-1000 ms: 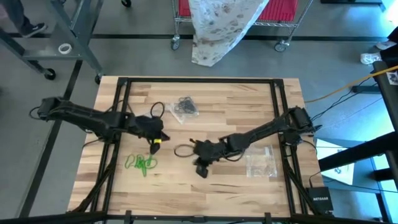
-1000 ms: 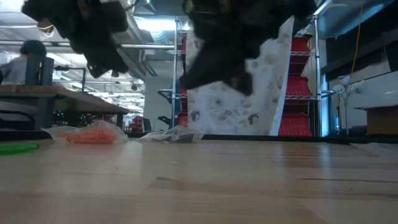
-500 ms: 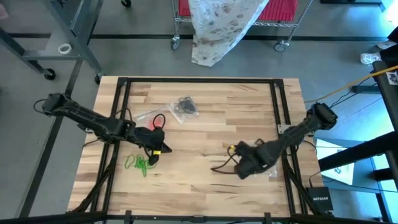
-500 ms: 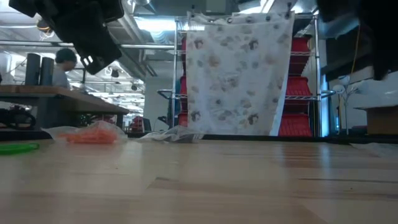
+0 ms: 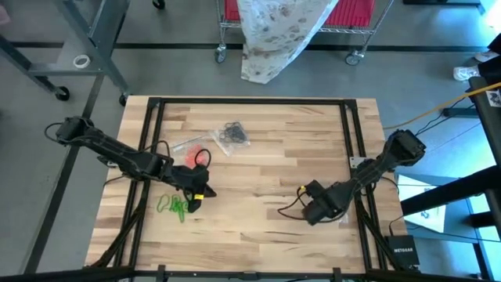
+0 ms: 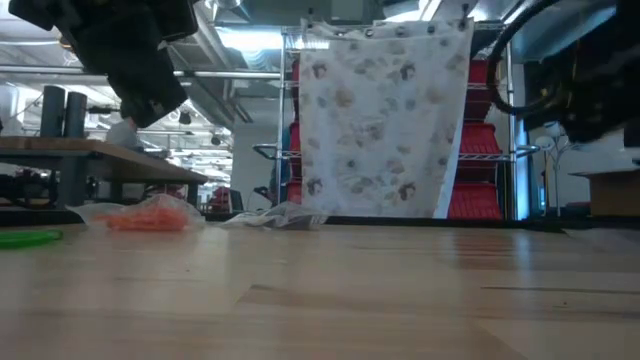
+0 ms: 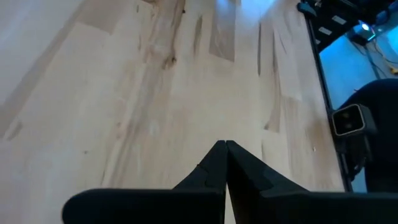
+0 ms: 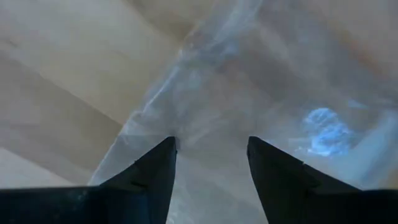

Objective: Sort rubber bands
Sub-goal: Open the transparent zip bag

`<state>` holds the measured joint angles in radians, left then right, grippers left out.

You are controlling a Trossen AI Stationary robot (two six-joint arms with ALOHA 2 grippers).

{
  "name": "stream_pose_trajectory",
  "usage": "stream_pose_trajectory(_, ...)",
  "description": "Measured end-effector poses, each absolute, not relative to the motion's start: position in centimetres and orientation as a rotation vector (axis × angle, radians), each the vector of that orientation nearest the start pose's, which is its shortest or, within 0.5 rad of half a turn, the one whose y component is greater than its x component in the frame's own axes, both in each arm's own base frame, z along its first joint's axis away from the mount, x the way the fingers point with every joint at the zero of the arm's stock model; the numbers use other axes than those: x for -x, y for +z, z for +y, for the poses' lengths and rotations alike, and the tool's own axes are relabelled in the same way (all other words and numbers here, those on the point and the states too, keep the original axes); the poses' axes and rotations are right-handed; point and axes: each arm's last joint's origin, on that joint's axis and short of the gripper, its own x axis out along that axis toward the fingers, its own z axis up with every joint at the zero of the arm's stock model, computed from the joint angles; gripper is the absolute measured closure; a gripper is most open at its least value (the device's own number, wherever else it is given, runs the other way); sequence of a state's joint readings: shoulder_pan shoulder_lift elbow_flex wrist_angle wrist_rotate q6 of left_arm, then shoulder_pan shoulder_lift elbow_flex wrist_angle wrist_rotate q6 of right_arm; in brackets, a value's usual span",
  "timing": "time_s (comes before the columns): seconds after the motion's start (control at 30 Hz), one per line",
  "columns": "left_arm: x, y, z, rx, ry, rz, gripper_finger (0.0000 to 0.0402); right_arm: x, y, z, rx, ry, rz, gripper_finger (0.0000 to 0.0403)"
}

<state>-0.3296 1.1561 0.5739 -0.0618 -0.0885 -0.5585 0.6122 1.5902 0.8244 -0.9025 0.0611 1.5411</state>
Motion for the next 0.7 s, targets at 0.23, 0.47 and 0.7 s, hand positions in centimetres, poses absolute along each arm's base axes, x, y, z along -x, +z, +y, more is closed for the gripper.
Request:
stream_pose_trajectory(0.23,-21.8,20.3,-7.0,0.390,-0.029,0.660,0.0401,-22.3,13.4,11.1,-0.764,-0.682,1.269,0.0210)
stream_pose_trajectory(0.47,-22.1,20.6,-7.1,0.388,-0.046,0.617,0.0401,-28.4,13.6,9.4,-0.853,-0.444,0.863,0.0210)
stream_pose_trajectory(0.7,-23.3,20.6,-7.6,0.386,-0.077,0.534,0.0401,-33.0,14.5,8.8,-0.756,-0.206,0.718,0.0210)
